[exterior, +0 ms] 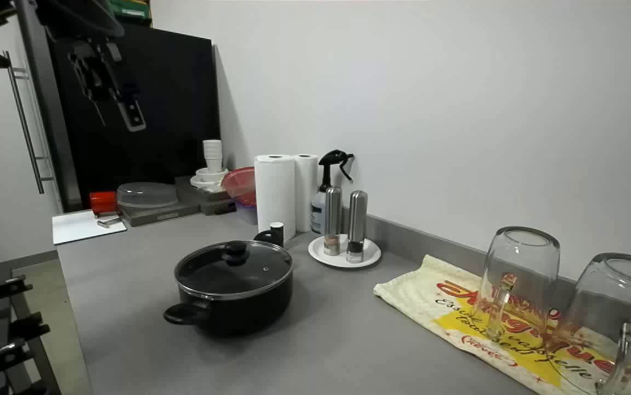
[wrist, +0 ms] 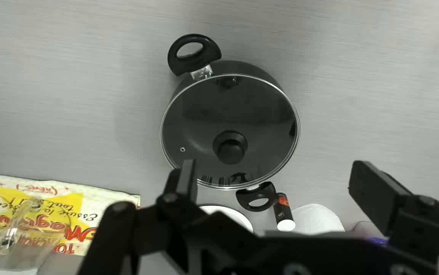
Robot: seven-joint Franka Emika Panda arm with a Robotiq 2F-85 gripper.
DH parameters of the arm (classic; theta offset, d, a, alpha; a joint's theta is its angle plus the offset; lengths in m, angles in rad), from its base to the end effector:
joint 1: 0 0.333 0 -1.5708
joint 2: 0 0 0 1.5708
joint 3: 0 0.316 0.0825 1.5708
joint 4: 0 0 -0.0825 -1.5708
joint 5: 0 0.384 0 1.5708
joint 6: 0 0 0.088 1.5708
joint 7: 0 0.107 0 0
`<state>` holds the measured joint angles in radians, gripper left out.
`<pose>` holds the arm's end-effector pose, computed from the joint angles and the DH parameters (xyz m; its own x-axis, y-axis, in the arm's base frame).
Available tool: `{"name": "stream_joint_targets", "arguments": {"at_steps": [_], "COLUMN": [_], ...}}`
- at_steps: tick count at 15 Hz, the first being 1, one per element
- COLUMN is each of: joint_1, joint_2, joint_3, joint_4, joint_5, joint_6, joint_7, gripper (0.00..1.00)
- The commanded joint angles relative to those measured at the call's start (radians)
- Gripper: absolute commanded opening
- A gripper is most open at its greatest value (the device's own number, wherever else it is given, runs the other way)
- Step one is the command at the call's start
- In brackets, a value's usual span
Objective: Take lid off the pot and put it on the counter
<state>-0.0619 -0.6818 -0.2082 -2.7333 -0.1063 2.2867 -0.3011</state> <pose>0.3427 -0.0949 0.4375 0.9661 0.1227 0.2273 0.1185 -0.9924 0.0321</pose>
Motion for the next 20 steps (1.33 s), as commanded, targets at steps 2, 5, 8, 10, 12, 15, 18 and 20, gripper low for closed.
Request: {"name": "stream_joint_targets", "arguments": {"at_steps": [2,5,8,10,12,15,18,20], "joint_1": [-0.006,-0.006,0.002,0.027,0.052,0.08,0.096,0.107], "joint_2": [0.0,0.0,0.054,0.111,0.178,0.283,0.415,0.497], "joint_3": [0.007,0.007,0.011,0.009,0.017,0.034,0.039,0.026], "joint_4": [0.002,0.002,0.044,0.094,0.156,0.247,0.315,0.342], "joint_5": [0.006,0.006,0.006,0.016,0.021,0.024,0.04,0.092], "joint_6": [-0.003,-0.003,0.004,0.012,0.021,0.032,0.055,0.066], "joint_7": [-0.004,-0.004,-0.001,-0.023,-0.032,-0.042,-0.06,-0.112], "gripper": [1.0,1.0,1.0,1.0,1.0,1.0,1.0,1.0]}}
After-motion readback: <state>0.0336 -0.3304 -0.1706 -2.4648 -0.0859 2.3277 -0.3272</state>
